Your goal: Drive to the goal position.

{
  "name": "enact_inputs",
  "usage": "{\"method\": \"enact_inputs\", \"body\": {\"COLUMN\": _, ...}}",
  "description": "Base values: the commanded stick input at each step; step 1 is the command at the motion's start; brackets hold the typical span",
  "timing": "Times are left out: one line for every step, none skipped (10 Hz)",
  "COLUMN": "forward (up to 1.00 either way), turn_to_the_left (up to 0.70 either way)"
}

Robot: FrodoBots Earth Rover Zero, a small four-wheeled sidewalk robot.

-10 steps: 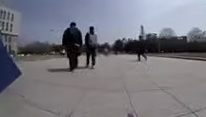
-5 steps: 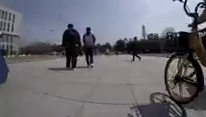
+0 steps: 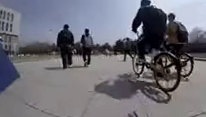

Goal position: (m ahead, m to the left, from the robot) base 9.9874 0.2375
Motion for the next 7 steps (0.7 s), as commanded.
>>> {"method": "enact_inputs", "body": {"forward": 0.85, "turn_to_the_left": -0.05}}
{"method": "enact_inputs", "body": {"forward": 0.85, "turn_to_the_left": 0.00}}
{"method": "enact_inputs", "body": {"forward": 0.85, "turn_to_the_left": 0.01}}
{"method": "enact_inputs", "body": {"forward": 0.85, "turn_to_the_left": 0.01}}
{"method": "enact_inputs", "body": {"forward": 0.85, "turn_to_the_left": 0.01}}
{"method": "enact_inputs", "body": {"forward": 0.85, "turn_to_the_left": 0.01}}
{"method": "enact_inputs", "body": {"forward": 0.85, "turn_to_the_left": 0.01}}
